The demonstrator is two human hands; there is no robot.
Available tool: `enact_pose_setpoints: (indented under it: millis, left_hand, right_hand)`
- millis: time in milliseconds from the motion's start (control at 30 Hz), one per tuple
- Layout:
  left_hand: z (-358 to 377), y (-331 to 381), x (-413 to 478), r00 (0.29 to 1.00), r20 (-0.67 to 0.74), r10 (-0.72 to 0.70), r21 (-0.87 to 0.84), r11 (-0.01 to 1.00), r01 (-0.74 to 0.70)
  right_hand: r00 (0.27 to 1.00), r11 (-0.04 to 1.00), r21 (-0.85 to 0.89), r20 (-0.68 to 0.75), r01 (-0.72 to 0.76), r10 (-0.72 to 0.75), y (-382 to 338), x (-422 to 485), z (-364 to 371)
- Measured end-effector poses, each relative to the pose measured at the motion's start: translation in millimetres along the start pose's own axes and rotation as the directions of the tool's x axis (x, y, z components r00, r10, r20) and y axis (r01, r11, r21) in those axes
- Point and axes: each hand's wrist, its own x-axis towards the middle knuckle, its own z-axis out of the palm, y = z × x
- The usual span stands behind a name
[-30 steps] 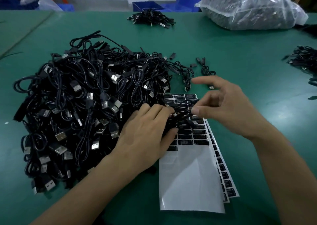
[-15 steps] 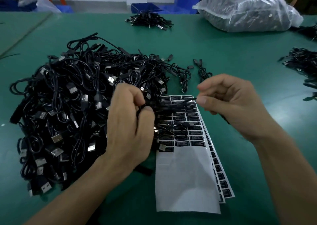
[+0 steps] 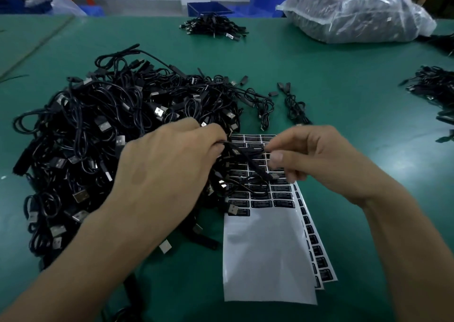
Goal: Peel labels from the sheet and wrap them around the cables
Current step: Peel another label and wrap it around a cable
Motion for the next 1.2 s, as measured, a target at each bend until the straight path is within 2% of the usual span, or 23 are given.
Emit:
enact_pose_setpoints:
  millis: [67, 167, 233, 267, 333, 433, 500, 567, 633, 700, 767, 833, 1000, 1067, 1200]
  left_hand:
    - [0, -3, 2, 1.0, -0.029, -0.008, -0.029, 1.0, 0.007]
    - [4, -5, 2, 0.998, -0.069, -0.009, -0.119, 0.993, 0.001]
    - [5, -7, 1, 0.997, -0.075, -0.007, -0.176, 0.984, -0.006]
    - [5, -9, 2, 0.998, -0.067, -0.01, -0.199, 0.98, -0.004]
    - [6, -10, 2, 0.999, -0.04, -0.012, -0.236, 0.972, 0.002]
    - [5, -11, 3, 1.0, -0.016, -0.013, -0.271, 0.963, 0.008]
    - [4, -12, 2, 1.0, -0.031, -0.006, -0.263, 0.965, -0.002]
    - [3, -13, 3, 1.0, -0.019, 0.002, -0.229, 0.973, -0.006]
    - [2, -14, 3, 0.998, 0.059, 0.016, -0.165, 0.986, -0.006]
    - [3, -15, 3, 0.976, 0.207, 0.061, -0.088, 0.995, -0.044]
    - [6, -14, 2, 0.924, 0.37, 0.094, -0.064, 0.995, -0.076]
    - [11, -10, 1, 0.885, 0.457, 0.084, -0.087, 0.995, -0.05]
    - [26, -3, 0, 0.947, 0.321, -0.025, -0.344, 0.928, 0.141]
    - [30, -3, 0, 0.943, 0.329, -0.046, -0.417, 0.889, 0.189]
    - [38, -8, 1, 0.928, 0.368, -0.061, -0.433, 0.872, 0.23]
  right_hand:
    - [0.993, 0.994, -0.076, 0.074, -0.085, 0.09, 5, -3, 0]
    - [0.988, 0.983, -0.173, 0.129, -0.064, 0.087, 7, -5, 9]
    - [0.999, 0.979, -0.204, 0.04, -0.023, 0.032, 8, -3, 16]
    - [0.999, 0.984, -0.177, -0.039, -0.026, 0.02, 8, -1, 19]
    - [0.988, 0.996, -0.022, -0.132, -0.087, 0.084, 9, 1, 24]
    - [0.978, 0.98, 0.097, -0.094, -0.176, 0.185, 10, 0, 31]
    - [0.978, 0.971, 0.151, -0.073, -0.184, 0.196, 12, 1, 33]
    - [0.976, 0.941, 0.284, -0.061, -0.182, 0.207, 13, 2, 33]
    - [0.977, 0.885, 0.432, -0.041, -0.174, 0.211, 12, 3, 33]
    - [0.976, 0.858, 0.488, -0.049, -0.161, 0.211, 13, 3, 33]
    - [0.977, 0.865, 0.483, -0.079, -0.135, 0.197, 16, 2, 34]
    - [0.977, 0.883, 0.456, -0.113, -0.108, 0.178, 17, 2, 36]
    - [0.989, 0.899, 0.438, -0.136, 0.007, 0.059, 18, 1, 36]
    - [0.991, 0.921, 0.39, -0.123, 0.005, 0.047, 16, -1, 38]
    - [0.974, 0.989, 0.069, -0.182, -0.128, 0.139, 13, -9, 41]
